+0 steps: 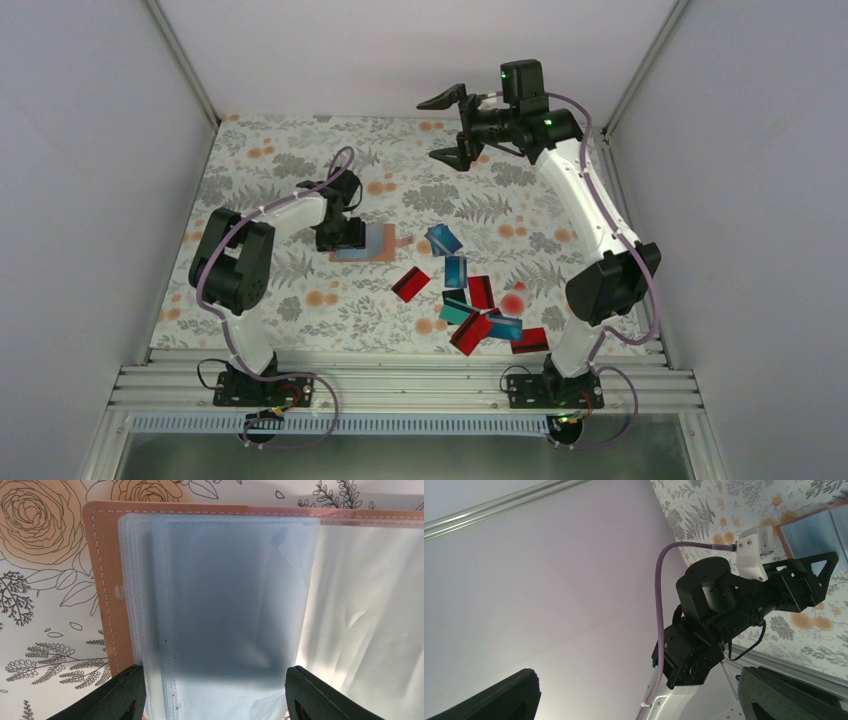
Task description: Put the credit cards into the card holder
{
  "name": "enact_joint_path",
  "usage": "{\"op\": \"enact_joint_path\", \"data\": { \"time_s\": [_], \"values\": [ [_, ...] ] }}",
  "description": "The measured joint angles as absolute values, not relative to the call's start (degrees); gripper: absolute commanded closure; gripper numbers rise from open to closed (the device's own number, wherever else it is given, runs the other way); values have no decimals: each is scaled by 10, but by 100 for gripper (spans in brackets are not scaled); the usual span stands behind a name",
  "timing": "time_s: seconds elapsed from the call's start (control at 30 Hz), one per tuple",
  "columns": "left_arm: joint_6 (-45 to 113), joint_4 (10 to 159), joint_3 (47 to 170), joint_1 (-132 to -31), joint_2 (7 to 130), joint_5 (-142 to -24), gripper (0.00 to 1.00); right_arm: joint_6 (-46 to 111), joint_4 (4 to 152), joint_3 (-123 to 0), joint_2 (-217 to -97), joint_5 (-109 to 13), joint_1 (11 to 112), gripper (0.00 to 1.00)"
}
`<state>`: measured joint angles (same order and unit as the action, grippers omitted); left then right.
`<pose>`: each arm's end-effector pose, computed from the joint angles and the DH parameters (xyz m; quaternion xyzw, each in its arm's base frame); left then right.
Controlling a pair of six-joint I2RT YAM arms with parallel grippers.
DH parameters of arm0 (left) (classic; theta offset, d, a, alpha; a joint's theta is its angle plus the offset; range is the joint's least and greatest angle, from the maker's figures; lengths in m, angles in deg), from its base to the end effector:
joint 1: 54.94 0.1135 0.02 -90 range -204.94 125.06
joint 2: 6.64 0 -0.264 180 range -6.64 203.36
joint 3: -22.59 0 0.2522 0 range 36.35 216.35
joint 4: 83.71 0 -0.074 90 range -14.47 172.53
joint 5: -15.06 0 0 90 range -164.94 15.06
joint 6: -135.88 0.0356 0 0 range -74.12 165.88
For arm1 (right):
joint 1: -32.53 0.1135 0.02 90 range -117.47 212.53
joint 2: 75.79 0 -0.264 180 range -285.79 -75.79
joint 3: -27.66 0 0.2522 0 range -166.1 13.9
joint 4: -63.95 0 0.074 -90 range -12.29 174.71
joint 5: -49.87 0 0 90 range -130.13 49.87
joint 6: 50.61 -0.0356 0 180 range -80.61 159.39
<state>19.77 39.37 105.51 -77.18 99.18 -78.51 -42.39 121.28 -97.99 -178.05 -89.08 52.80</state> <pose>0.3172 -0.1321 0.1616 -0.0309 0.9951 -0.0646 0.0682 0.3550 0.1597 0.4172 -0.2435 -0.7900 -0.5625 0.0153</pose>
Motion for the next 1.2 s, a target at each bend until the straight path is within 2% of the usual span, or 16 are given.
{"op": "enact_joint_path", "data": {
  "time_s": [0.9,1.2],
  "values": [
    [197,351,1104,-812,996,-753,31,-415,1240,-1032,-1790,-864,525,0],
    [198,351,1104,-810,996,-745,31,-337,1260,-917,-1789,-850,524,0]
  ]
}}
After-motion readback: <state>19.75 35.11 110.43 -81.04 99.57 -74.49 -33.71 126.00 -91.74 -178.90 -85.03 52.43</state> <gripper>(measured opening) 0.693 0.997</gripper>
